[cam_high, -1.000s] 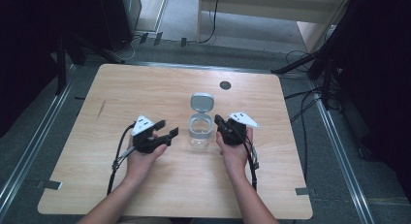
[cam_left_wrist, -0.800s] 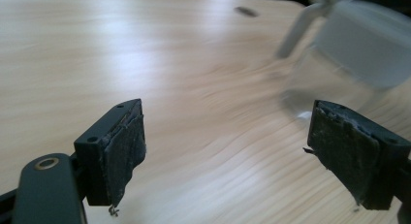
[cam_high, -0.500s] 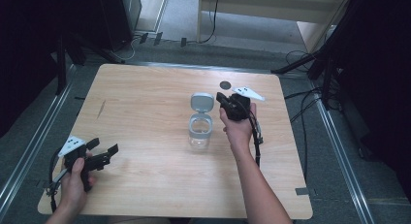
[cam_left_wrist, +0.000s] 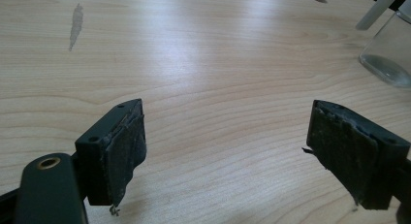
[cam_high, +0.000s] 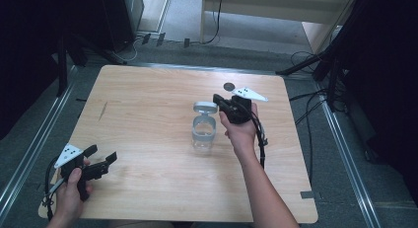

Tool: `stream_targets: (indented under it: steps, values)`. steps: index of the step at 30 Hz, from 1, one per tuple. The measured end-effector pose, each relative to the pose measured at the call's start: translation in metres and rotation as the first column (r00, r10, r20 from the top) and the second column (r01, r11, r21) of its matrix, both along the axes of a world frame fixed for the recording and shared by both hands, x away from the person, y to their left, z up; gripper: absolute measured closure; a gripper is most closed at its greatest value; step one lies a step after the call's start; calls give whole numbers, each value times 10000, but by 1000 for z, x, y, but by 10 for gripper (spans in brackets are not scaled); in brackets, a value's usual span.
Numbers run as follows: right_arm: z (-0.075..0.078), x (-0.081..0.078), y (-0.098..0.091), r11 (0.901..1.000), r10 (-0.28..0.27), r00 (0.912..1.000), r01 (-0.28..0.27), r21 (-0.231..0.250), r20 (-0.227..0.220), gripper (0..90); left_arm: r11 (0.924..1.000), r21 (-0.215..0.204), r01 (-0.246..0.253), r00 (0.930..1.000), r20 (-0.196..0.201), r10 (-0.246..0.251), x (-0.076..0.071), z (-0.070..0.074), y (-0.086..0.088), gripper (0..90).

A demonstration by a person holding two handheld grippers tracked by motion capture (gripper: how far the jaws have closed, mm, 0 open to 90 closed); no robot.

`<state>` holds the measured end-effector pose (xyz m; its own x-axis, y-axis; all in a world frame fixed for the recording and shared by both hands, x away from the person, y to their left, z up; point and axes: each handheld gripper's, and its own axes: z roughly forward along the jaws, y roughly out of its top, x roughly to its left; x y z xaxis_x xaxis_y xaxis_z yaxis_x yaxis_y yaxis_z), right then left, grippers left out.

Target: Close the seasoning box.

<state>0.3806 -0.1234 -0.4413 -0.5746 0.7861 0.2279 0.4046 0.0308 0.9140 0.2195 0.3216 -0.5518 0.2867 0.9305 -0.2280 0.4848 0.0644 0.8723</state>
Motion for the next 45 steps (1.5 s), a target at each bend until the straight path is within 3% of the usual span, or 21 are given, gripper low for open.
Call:
stream_targets:
  steps: [4,8,9,10,13,14,15,18,26,30,45]
  values:
    - [-6,-20,-12,9998,-187,9997,187,28,161,900,10000,50,-36,10000,12,36,0,0,-1,142]
    - [-9,-27,-22,9982,-547,9976,557,-243,418,800,10000,31,-92,10000,-11,92,1,0,-1,142]
    - [-12,-32,-31,9961,-822,9952,838,-286,526,671,10000,13,-52,10000,-34,52,1,0,0,142]
    - [-13,-34,-35,9949,-948,9940,964,-287,537,611,10000,4,-59,10000,-30,59,1,0,0,143]
    - [-18,-42,-54,9903,-1337,9893,1357,-312,584,456,10000,-13,-62,10000,-29,62,2,0,0,142]
    - [-18,-42,-54,9903,-1337,9893,1357,-312,584,456,10000,-13,-62,10000,-29,62,2,0,0,143]
    - [-21,-46,-65,9873,-1519,9872,1538,-396,483,341,10000,-21,-66,10000,-35,66,2,0,0,142]
    - [-27,-54,-81,9825,-1765,9835,1785,-531,406,248,10000,8,-55,10000,-55,55,2,0,0,142]
    - [-42,-74,-113,9729,-2179,9758,2186,-751,186,208,10000,43,-57,10000,-73,58,2,0,-1,142]
    - [-56,-92,-135,9657,-2501,9682,2486,-750,-102,200,10000,37,-65,10000,-75,65,2,0,-1,142]
    - [-85,-133,-183,9442,-3188,9456,3109,-1084,-649,202,10000,37,-89,9999,-97,90,3,0,-1,142]
